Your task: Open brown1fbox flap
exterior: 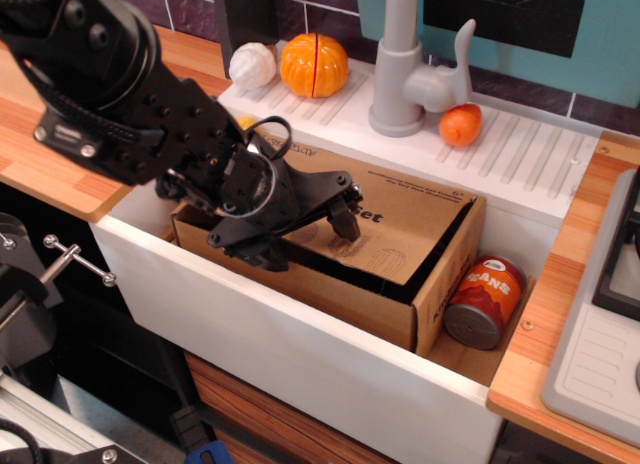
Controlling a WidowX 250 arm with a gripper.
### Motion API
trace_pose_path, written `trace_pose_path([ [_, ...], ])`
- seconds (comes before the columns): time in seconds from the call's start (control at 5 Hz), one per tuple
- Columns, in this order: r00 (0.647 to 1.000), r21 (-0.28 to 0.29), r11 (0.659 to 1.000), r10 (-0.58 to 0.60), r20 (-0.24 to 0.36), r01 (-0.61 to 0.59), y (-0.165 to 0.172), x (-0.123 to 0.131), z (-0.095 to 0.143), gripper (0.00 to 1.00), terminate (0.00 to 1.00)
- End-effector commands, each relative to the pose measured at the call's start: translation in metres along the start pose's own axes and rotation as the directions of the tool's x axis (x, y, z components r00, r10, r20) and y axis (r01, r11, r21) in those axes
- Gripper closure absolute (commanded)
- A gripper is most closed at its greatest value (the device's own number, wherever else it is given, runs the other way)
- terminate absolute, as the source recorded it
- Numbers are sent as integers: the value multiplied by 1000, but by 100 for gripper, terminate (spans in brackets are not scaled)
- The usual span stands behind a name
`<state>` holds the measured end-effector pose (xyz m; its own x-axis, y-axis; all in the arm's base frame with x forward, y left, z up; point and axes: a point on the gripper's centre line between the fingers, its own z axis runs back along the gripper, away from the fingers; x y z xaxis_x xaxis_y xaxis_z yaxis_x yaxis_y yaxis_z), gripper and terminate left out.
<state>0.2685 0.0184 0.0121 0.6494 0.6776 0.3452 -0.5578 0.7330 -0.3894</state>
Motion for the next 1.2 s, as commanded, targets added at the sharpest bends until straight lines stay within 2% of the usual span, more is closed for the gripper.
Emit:
trace_pose_path([
  [0.0, 983, -25, 989, -140, 119, 144, -38, 49, 16, 0, 0],
  [0.2, 966, -10, 978, -206, 154, 210, -55, 70, 27, 0, 0],
  [0.6, 917, 13, 951, -301, 262, 308, -72, 89, 45, 0, 0],
  [0.8, 899, -25, 931, -345, 269, 365, -70, 95, 37, 0, 0],
  [1.0, 859, -44, 905, -386, 336, 423, -75, 99, 35, 0, 0],
])
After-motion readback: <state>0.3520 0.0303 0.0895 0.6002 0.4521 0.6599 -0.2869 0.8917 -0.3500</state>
